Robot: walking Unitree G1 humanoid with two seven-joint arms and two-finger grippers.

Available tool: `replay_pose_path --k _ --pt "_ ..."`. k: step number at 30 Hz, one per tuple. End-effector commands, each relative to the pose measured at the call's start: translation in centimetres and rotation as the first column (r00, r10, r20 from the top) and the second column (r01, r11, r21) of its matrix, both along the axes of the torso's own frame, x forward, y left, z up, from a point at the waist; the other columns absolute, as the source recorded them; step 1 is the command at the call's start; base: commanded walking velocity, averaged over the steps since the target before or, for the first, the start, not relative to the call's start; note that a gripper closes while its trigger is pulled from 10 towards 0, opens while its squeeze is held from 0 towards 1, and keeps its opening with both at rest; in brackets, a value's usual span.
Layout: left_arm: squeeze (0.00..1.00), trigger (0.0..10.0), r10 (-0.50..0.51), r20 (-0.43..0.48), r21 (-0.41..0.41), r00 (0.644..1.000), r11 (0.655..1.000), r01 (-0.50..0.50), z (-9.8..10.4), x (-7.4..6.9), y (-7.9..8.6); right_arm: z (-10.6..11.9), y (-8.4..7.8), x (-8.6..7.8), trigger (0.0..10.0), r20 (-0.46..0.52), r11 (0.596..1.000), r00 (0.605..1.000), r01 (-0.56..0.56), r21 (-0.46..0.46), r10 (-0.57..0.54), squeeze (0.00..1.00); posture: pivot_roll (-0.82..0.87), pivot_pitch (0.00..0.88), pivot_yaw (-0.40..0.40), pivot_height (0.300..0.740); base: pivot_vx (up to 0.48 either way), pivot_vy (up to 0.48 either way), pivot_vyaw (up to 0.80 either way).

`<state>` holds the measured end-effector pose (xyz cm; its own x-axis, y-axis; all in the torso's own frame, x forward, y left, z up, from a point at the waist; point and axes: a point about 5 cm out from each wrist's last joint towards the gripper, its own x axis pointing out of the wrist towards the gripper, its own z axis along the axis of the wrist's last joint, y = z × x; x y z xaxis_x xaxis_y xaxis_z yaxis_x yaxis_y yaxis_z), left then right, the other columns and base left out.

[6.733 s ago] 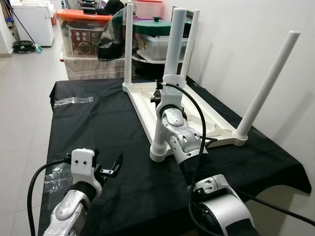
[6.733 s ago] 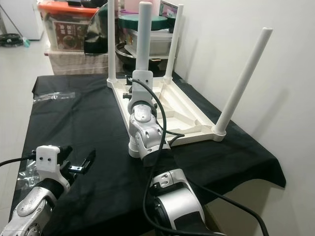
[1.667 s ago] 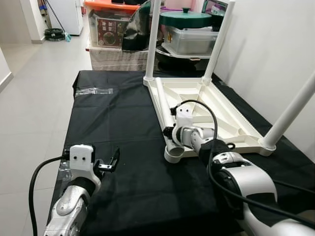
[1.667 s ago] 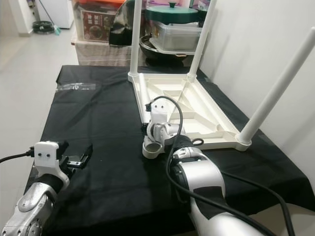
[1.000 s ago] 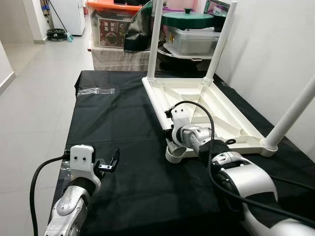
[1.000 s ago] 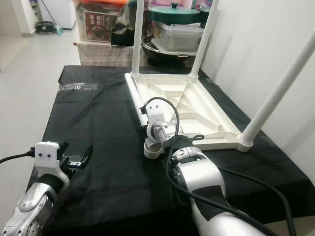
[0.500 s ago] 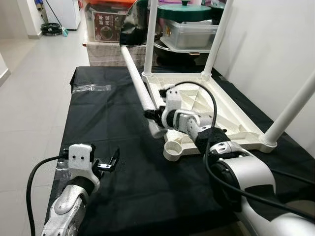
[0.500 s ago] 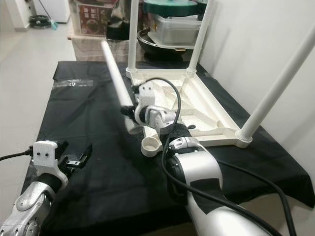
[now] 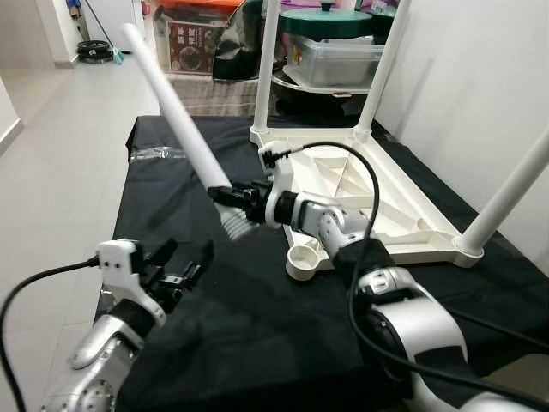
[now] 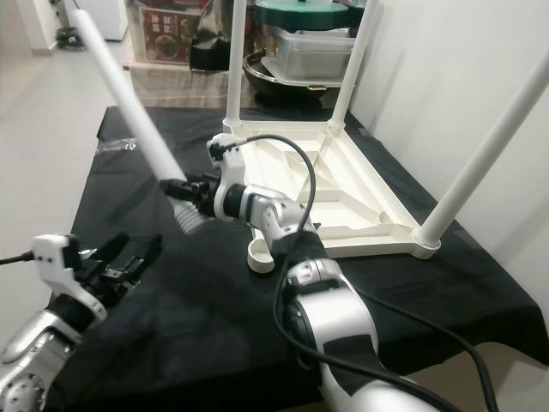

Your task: Building children table

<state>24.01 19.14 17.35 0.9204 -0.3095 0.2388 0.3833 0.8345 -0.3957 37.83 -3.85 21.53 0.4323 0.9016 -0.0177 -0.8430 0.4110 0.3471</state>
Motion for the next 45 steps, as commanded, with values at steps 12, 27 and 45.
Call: replay_pose_path --k 12,27,45 --pt "0.0 10.0 0.012 0.109 -0.122 0.994 0.993 0.002 3.1 -1.1 2.9 -1.4 -4.3 -2.4 10.0 0.18 0.967 0.955 -0.214 -0.138 0.237 0.0 0.09 0.0 -0.114 0.74 0.0 0.0 0.0" --pt "0.0 10.0 -0.035 0.144 -0.12 0.989 0.991 0.053 5.2 -1.0 4.3 -4.7 -5.1 -6.1 10.0 0.151 0.857 0.868 -0.413 -0.307 0.472 0.0 0.09 0.0 -0.098 0.74 0.0 0.0 0.0" --pt "0.0 1.5 -0.087 0.141 -0.101 0.986 0.99 0.101 4.8 -1.2 3.9 -4.3 -5.6 -6.3 10.0 0.177 0.859 0.867 -0.395 -0.326 0.466 0.0 0.09 0.0 -0.092 0.74 0.0 0.0 0.0"
